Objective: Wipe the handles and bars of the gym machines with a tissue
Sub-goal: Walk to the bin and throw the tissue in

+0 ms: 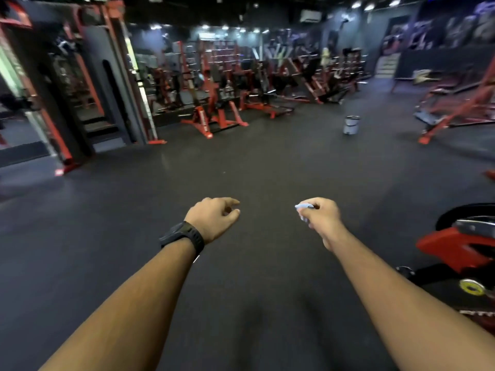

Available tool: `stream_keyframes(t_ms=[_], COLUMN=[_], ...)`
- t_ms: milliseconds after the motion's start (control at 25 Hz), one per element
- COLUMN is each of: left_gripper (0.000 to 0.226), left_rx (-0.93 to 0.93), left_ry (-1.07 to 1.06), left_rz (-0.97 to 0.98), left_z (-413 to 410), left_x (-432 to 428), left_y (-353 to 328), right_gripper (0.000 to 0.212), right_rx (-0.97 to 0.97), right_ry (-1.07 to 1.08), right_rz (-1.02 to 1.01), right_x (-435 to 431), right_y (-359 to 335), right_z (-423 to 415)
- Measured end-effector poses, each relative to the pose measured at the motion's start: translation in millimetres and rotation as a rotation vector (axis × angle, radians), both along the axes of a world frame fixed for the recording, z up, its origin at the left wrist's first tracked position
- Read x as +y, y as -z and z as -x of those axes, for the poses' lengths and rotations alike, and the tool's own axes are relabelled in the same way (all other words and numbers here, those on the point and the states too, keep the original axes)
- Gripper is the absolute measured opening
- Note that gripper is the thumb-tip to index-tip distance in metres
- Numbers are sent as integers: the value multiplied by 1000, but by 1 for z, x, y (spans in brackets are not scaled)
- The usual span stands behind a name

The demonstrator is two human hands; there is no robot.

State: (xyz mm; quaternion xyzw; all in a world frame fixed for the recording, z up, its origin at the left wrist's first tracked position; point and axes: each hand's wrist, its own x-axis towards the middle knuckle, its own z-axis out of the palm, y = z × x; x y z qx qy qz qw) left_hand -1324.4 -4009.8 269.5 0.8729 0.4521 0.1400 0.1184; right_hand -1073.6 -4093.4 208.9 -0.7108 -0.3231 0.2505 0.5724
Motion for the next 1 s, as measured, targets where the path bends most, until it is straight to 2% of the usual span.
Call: stream_keyframes(t_ms=[240, 440, 760, 1000], left_gripper=[34, 34, 33, 34], left_rx=[-48, -64, -91, -69], left_ry=[212, 372, 454, 513], left_rz=[-5, 9, 48, 84], left_z=[-60, -158, -319, -444], left_x=[129, 244, 438, 599], left_y=[-6, 10, -10, 24], right_gripper=[6, 3, 9, 14], right_rx=[-46, -47, -75, -87], right_ry=[192, 346, 431, 480], right_rz=[-6, 4, 10, 32], right_x=[82, 168, 335, 484], right_y=[-10, 4, -24, 3], right_z=[-40, -111, -252, -369])
